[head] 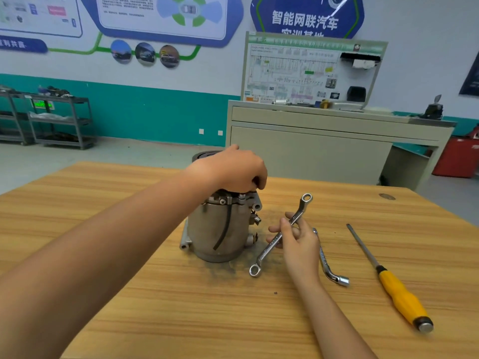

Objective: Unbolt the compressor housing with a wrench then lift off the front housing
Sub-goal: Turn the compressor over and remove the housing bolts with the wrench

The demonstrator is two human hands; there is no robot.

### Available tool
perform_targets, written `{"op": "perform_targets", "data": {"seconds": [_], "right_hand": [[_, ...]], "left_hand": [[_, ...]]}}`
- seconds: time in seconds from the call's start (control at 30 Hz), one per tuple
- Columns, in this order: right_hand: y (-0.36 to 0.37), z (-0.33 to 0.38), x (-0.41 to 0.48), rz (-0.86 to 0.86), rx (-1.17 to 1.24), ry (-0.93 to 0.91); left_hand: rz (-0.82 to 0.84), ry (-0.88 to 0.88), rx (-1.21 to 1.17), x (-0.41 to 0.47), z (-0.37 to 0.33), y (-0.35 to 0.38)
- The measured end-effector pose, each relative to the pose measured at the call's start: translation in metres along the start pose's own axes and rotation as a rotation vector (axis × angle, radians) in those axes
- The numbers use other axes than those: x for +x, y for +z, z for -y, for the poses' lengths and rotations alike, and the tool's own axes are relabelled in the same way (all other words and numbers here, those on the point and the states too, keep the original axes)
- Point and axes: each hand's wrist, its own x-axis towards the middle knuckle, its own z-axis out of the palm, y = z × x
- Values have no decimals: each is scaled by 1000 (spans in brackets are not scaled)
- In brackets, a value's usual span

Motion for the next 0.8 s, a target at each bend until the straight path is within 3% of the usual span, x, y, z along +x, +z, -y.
{"op": "perform_targets", "data": {"seconds": [0.13,0.27,0.4,0.47,0.6,0.8], "right_hand": [[0,-1,0,22,34,-7],[-1,-2,0,35,24,-21],[-2,-4,-1,30,13,-28],[-2,-5,-1,32,17,-37],[-3,-7,-1,36,3,-46],[-6,-9,-2,16,41,-4]], "left_hand": [[-130,-16,-253,6,9,-13],[-450,-73,-429,-23,22,-27],[-650,-360,-567,-96,46,-2],[-640,-584,-661,-140,59,26],[-432,-906,-776,-212,66,97],[-414,-935,-721,-245,64,144]]}}
